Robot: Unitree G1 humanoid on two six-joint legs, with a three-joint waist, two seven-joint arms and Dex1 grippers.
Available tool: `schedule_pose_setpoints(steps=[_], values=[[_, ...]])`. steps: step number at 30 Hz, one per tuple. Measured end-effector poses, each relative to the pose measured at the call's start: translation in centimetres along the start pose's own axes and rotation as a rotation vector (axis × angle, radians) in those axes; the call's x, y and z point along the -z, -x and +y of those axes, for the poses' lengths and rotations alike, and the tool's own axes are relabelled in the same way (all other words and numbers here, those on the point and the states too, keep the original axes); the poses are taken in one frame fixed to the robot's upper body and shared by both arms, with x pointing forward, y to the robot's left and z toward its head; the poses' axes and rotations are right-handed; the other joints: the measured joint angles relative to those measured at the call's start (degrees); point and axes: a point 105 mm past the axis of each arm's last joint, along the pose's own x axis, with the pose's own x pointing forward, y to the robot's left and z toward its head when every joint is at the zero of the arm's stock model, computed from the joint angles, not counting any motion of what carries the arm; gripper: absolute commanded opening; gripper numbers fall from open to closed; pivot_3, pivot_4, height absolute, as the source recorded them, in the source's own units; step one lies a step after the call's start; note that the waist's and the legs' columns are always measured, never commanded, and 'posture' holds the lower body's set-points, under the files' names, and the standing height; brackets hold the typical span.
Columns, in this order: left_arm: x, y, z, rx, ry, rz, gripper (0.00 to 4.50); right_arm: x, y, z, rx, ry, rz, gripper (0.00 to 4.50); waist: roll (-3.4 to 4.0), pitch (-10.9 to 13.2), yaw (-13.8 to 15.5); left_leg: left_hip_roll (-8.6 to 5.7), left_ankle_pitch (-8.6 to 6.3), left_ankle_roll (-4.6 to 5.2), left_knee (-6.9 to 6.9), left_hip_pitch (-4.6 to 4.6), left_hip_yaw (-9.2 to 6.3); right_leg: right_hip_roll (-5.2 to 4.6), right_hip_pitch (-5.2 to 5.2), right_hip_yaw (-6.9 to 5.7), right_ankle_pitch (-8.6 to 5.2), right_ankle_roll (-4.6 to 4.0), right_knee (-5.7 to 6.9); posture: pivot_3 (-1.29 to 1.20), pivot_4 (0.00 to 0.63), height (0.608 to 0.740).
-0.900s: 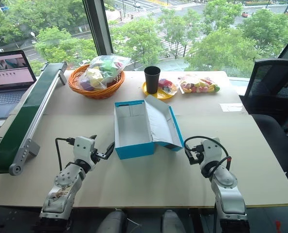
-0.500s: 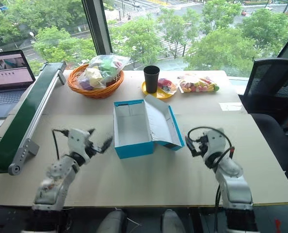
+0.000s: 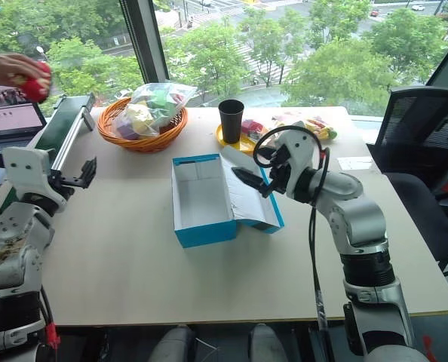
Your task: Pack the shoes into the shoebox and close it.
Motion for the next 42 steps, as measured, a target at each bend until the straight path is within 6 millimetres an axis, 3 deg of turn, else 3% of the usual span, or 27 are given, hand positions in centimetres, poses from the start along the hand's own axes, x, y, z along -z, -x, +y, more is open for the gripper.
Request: schedule_pose_setpoints(steps=[3,8,13,18,21,26,29,33,42], values=[[1.7,1.4,2.5,-0.107,0.032,0.074,4.50,1.3,-1.9,2.0,-0.103,-0.047,0.021,4.47,-0.03,0.0,0.1,0.01,0.00,0.00,0.00,-0.01,-0.01,0.01,-0.04,-0.01,0.00,0.00,0.06,0.00,0.150,0.740],[3.1,3.7,6.1,-0.256,0.081,0.150,4.50,2.5,-4.3,3.0,-0.138,-0.074,0.014,4.47,-0.10,0.0,0.3,0.00,0.00,-0.01,0.02,0.00,-0.03,-0.01,-0.04,-0.05,0.01,-0.01,0.08,0.00,0.150,0.740],[4.3,4.7,8.0,-0.296,0.123,0.210,4.50,2.6,-6.7,3.9,-0.160,-0.059,-0.018,4.47,-0.11,0.0,0.2,0.02,0.00,-0.03,-0.01,0.04,-0.03,0.03,-0.08,-0.05,0.01,-0.02,0.20,0.00,0.150,0.740],[7.0,5.0,9.7,-0.302,0.142,0.300,4.50,3.4,-7.1,4.0,-0.168,-0.031,-0.008,4.47,-0.16,0.0,0.2,0.01,0.00,-0.03,-0.02,0.05,-0.03,0.01,-0.09,-0.07,0.01,-0.03,0.18,0.00,0.150,0.740],[7.8,4.2,10.1,-0.284,0.158,0.314,4.50,3.7,-7.2,3.9,-0.169,-0.021,-0.004,4.47,-0.20,0.0,0.3,0.02,0.02,-0.06,-0.03,0.05,-0.05,0.02,-0.09,-0.11,0.01,-0.03,0.23,0.00,0.150,0.740],[6.8,1.1,10.2,-0.220,0.150,0.267,4.50,3.5,-7.7,4.0,-0.150,0.006,-0.029,4.47,-0.27,0.0,0.2,0.02,0.05,-0.11,-0.05,0.04,-0.08,0.02,-0.10,-0.17,0.02,-0.04,0.21,0.00,0.150,0.740],[6.7,-0.2,10.1,-0.191,0.148,0.261,4.50,3.0,-7.8,3.1,-0.074,0.001,-0.071,4.47,-0.31,0.0,0.2,0.03,0.04,-0.11,-0.10,0.02,-0.08,0.01,-0.17,-0.16,0.03,-0.07,0.25,0.00,0.150,0.740],[7.4,-1.0,10.3,-0.185,0.156,0.270,4.50,2.1,-7.3,1.8,0.007,-0.005,-0.131,4.47,-0.31,0.0,-0.1,0.03,0.04,-0.11,-0.14,0.01,-0.07,0.00,-0.25,-0.16,0.06,-0.11,0.32,0.00,0.150,0.740],[8.7,-2.5,9.9,-0.173,0.172,0.305,4.50,2.7,-7.2,1.8,0.015,-0.015,-0.120,4.47,-0.34,0.0,0.0,0.04,0.05,-0.11,-0.12,-0.01,-0.08,0.02,-0.26,-0.20,0.07,-0.12,0.33,0.00,0.150,0.740]])
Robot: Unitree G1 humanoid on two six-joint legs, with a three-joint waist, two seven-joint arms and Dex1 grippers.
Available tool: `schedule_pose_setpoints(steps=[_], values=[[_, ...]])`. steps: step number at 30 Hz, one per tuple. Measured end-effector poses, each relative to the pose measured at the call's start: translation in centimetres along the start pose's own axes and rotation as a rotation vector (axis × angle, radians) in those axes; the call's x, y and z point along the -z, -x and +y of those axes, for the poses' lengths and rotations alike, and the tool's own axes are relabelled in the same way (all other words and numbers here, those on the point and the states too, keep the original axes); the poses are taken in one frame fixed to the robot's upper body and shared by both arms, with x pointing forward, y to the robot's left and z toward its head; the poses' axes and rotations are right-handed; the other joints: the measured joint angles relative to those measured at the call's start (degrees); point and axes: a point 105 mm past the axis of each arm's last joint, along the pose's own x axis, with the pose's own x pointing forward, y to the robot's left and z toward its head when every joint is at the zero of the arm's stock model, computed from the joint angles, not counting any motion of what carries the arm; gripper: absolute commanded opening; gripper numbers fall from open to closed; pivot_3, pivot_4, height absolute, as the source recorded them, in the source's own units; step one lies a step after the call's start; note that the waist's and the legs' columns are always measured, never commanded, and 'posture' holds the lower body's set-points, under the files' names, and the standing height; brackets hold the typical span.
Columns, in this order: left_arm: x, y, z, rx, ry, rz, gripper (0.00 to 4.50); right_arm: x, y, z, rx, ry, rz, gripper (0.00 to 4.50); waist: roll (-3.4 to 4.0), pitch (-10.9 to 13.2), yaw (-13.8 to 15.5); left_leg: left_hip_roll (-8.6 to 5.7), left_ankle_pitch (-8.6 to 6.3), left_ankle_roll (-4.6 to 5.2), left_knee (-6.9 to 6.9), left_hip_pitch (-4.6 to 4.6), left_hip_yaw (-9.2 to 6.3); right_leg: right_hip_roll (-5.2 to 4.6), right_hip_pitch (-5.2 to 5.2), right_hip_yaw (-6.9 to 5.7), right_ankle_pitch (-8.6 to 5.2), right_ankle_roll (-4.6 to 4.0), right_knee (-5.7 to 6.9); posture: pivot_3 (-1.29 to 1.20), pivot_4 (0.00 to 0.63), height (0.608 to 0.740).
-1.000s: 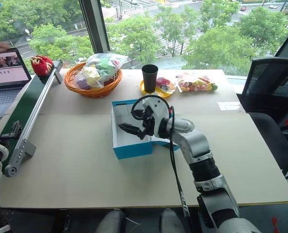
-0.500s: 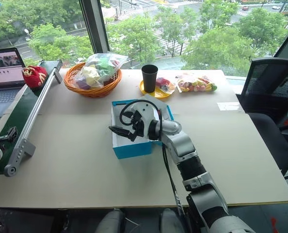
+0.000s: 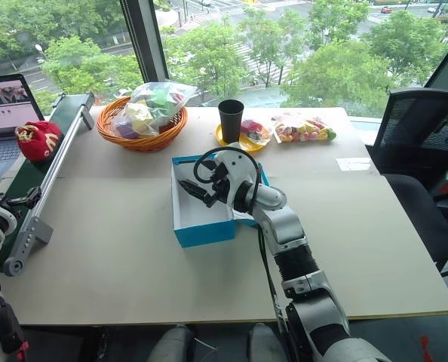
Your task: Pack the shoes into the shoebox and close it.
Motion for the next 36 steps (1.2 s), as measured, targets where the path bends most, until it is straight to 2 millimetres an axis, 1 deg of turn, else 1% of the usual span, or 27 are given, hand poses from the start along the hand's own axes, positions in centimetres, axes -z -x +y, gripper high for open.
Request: schedule_pose_setpoints(steps=[5,10,15,22,26,27,29,31,36], values=[[0.0,-0.2,0.7,-0.040,-0.004,-0.008,4.50,0.4,0.5,0.1,0.007,-0.014,-0.005,4.47,0.00,0.0,-0.1,0.01,0.00,0.00,0.00,0.00,0.00,0.00,-0.02,0.00,0.00,0.00,0.03,0.00,0.150,0.740],[0.7,0.0,1.7,-0.093,0.003,0.009,4.50,-0.7,0.6,0.4,-0.002,0.004,-0.044,4.47,0.00,0.0,0.0,0.01,0.00,0.00,0.00,0.00,0.00,0.00,-0.01,-0.01,0.00,0.00,0.02,0.00,0.150,0.740],[1.1,0.1,1.8,-0.094,0.001,0.009,4.50,-1.0,0.6,0.5,-0.005,0.014,-0.053,4.47,-0.01,0.0,0.0,0.01,0.00,0.00,0.01,0.00,0.00,0.00,-0.01,-0.02,0.00,0.00,0.03,0.00,0.150,0.740],[2.1,0.2,2.1,-0.110,0.011,0.037,4.50,-1.0,0.9,0.2,-0.001,0.023,-0.047,4.47,-0.01,0.0,0.0,0.01,0.00,0.00,0.01,0.00,-0.01,0.00,0.00,-0.03,0.00,0.00,0.03,0.00,0.150,0.740],[2.5,0.4,2.8,-0.161,0.011,0.050,3.55,-1.2,1.2,-0.1,0.010,0.038,-0.046,4.50,-0.02,0.0,0.0,0.01,0.00,0.00,0.01,0.00,-0.01,0.00,0.00,-0.03,0.00,0.00,0.03,0.00,0.150,0.740],[2.5,0.5,3.0,-0.171,0.011,0.052,3.10,-1.3,1.2,-0.2,0.014,0.040,-0.048,4.50,-0.02,0.0,0.0,0.01,0.00,0.00,0.01,0.00,-0.01,0.00,-0.01,-0.04,0.00,0.00,0.04,0.00,0.150,0.740],[2.4,0.6,3.3,-0.185,0.007,0.051,2.72,-1.6,1.4,-0.3,0.020,0.049,-0.055,4.50,-0.01,0.0,0.0,0.01,0.00,0.00,0.01,0.00,-0.01,0.00,-0.01,-0.04,0.00,0.00,0.05,0.00,0.150,0.740],[2.4,0.6,3.4,-0.188,0.006,0.049,2.58,-1.9,1.5,-0.4,0.025,0.054,-0.064,4.50,-0.02,0.0,0.0,0.01,0.00,0.00,0.01,0.00,-0.01,0.00,-0.01,-0.04,0.00,0.00,0.06,0.00,0.150,0.740],[2.3,0.6,3.4,-0.192,0.007,0.043,2.57,-2.2,1.5,-0.4,0.031,0.059,-0.068,4.50,-0.02,0.0,0.3,0.00,0.01,-0.01,0.03,0.00,-0.04,-0.02,0.04,-0.09,0.00,0.00,0.03,0.00,0.150,0.740]])
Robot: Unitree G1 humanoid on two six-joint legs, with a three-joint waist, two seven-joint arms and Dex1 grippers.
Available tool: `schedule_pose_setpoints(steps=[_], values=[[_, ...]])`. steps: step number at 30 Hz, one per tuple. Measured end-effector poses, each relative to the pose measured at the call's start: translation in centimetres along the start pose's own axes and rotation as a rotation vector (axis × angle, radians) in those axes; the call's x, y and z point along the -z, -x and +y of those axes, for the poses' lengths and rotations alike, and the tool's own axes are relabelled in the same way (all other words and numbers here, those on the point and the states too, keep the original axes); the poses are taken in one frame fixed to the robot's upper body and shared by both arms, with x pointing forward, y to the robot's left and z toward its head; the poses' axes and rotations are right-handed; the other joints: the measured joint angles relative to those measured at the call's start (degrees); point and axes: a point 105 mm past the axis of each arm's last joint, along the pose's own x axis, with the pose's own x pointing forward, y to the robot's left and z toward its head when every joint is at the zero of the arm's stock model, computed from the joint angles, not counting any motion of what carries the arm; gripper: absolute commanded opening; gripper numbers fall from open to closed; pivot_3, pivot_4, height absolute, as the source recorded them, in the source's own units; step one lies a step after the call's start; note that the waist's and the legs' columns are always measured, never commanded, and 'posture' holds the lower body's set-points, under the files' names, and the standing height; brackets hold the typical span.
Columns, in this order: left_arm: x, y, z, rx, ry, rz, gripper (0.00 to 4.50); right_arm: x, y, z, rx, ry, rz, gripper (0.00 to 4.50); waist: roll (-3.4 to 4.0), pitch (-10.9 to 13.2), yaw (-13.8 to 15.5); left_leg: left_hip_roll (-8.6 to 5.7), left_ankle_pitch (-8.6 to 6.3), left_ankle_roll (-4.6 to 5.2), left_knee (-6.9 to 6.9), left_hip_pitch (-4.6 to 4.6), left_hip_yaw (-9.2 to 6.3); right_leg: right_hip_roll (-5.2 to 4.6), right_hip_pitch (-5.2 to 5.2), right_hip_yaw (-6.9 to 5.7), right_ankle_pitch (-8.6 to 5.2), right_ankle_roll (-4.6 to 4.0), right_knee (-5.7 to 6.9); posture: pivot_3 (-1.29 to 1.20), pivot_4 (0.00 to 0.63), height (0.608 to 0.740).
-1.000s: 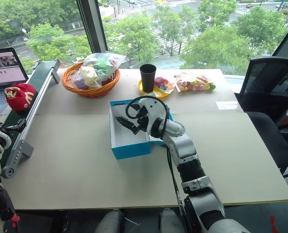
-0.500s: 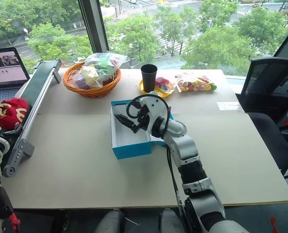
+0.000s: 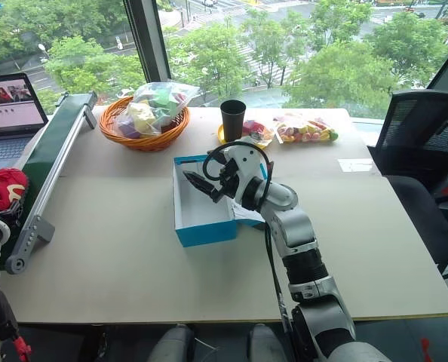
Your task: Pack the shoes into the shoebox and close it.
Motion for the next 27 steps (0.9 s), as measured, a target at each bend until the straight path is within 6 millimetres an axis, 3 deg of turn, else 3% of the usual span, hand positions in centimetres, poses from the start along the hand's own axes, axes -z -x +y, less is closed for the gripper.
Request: schedule_pose_setpoints(steps=[2,5,8,11,13,18,23,27], values=[[-0.6,-0.2,-1.0,0.027,-0.006,-0.030,2.57,-0.1,0.1,-0.1,0.005,0.001,-0.003,4.50,-0.02,0.0,0.2,0.00,0.00,0.00,0.00,-0.03,-0.02,0.00,0.00,-0.05,0.00,0.00,0.00,0.00,0.150,0.740],[-3.1,-0.6,-4.7,0.163,-0.031,-0.131,2.57,-0.2,0.0,-0.1,0.009,-0.047,-0.011,4.50,-0.11,0.0,0.6,0.00,0.03,-0.04,0.04,-0.11,-0.07,0.00,0.00,-0.11,0.01,-0.01,-0.01,0.00,0.150,0.740],[-8.1,1.1,-12.7,0.484,-0.058,-0.320,2.57,-0.3,0.1,-0.1,-0.005,-0.199,-0.010,4.50,-0.13,0.0,1.2,-0.02,0.05,-0.09,0.16,-0.39,-0.14,-0.03,-0.09,-0.17,0.06,-0.03,-0.05,0.00,0.150,0.740],[-10.3,4.2,-18.4,0.718,-0.052,-0.410,2.57,-0.9,-0.1,-0.1,-0.021,-0.410,-0.021,4.50,-0.13,0.0,0.8,-0.04,0.05,-0.09,0.12,-0.44,-0.13,-0.05,-0.20,-0.11,0.07,-0.04,-0.04,0.00,0.150,0.740],[-9.9,7.1,-22.8,0.895,-0.042,-0.417,2.57,-2.2,0.0,-0.4,-0.041,-0.491,-0.037,4.50,-0.12,0.0,0.3,-0.03,0.05,-0.08,0.11,-0.43,-0.13,-0.04,-0.22,-0.09,0.08,-0.05,-0.02,0.00,0.150,0.740],[-7.2,11.8,-29.4,1.146,0.011,-0.301,2.57,-3.9,0.3,-1.2,-0.044,-0.571,-0.053,4.50,-0.13,0.0,-0.7,0.01,0.06,-0.06,0.13,-0.45,-0.13,0.03,-0.35,-0.05,0.08,-0.06,0.13,0.00,0.150,0.740],[-9.3,15.3,-32.1,1.240,0.011,-0.377,2.57,-7.3,0.6,-3.0,-0.023,-0.673,-0.200,4.50,-0.12,0.0,-0.9,-0.01,0.06,-0.05,0.12,-0.48,-0.11,0.02,-0.38,0.01,0.08,-0.06,0.12,0.00,0.150,0.740],[-11.4,15.8,-32.6,1.222,0.048,-0.412,2.57,-6.9,1.8,-4.0,0.014,-0.653,-0.177,4.50,-0.12,0.0,-0.6,-0.03,0.06,-0.05,0.15,-0.49,-0.10,0.01,-0.36,0.00,0.08,-0.05,0.09,0.00,0.150,0.740]])
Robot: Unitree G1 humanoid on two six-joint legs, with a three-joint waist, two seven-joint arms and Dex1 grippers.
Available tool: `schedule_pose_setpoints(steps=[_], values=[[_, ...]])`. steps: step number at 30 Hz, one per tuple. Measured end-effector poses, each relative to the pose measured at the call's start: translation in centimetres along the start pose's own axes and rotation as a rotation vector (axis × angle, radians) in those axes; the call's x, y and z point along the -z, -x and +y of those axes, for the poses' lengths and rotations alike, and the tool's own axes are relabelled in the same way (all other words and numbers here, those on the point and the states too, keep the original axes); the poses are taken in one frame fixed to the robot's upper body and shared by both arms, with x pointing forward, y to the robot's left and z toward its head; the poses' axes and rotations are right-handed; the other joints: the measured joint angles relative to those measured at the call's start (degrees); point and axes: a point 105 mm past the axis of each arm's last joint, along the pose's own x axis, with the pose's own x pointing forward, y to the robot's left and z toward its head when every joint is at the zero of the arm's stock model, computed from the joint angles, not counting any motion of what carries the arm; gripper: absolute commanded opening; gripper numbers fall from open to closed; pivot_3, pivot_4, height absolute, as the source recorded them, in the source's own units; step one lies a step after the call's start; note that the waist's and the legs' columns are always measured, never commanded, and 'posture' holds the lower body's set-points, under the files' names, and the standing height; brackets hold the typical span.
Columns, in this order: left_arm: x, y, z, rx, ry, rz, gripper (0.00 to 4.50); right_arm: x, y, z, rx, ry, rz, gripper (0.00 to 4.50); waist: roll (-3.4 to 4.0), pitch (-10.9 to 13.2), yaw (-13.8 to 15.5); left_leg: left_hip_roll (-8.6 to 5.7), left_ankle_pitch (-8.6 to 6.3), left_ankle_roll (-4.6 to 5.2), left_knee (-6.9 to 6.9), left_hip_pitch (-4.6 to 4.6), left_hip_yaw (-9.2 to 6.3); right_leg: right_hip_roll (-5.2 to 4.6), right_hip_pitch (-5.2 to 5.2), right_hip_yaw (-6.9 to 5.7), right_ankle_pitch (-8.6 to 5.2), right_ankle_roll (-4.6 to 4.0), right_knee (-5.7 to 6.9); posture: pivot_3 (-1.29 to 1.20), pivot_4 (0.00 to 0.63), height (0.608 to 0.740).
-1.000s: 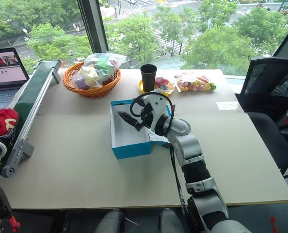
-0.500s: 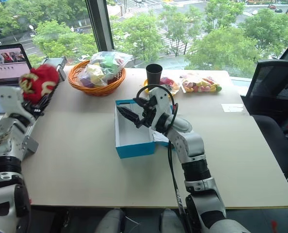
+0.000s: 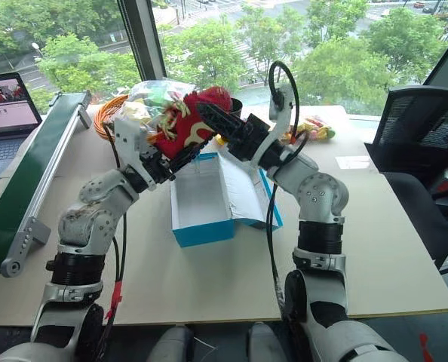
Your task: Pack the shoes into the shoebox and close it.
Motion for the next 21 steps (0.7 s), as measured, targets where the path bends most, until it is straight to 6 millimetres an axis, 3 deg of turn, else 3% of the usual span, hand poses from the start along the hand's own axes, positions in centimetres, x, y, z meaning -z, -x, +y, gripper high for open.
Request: schedule_pose_setpoints(steps=[4,8,14,21], values=[[-3.0,-0.2,-0.8,0.036,-0.048,-0.085,2.57,-0.1,3.2,-2.9,0.126,-0.020,0.019,4.50,0.06,0.0,0.4,-0.04,0.00,0.00,0.00,-0.08,0.00,-0.03,-0.02,0.01,0.00,0.00,-0.08,0.00,0.150,0.740],[-2.7,0.1,-0.5,0.025,-0.039,-0.070,2.57,-2.0,5.0,-3.5,0.164,0.007,-0.009,4.50,0.09,0.1,0.2,-0.03,0.00,0.01,0.00,-0.03,0.02,-0.01,0.01,0.02,0.00,0.00,-0.08,0.00,0.150,0.740],[-1.7,-0.7,-2.5,0.076,0.015,-0.056,2.57,-0.6,3.1,-1.4,0.065,-0.044,-0.003,4.50,0.09,0.1,-0.3,-0.02,0.00,0.01,0.00,-0.08,0.02,0.00,-0.03,0.04,0.00,0.00,-0.08,0.00,0.150,0.740],[-1.4,-0.9,-3.7,0.089,0.061,-0.057,2.57,-1.3,1.2,0.9,-0.016,-0.084,-0.050,4.50,0.10,0.1,0.3,-0.03,0.00,0.01,0.03,-0.05,0.02,-0.01,0.02,0.04,0.00,0.00,-0.08,0.00,0.150,0.740]])
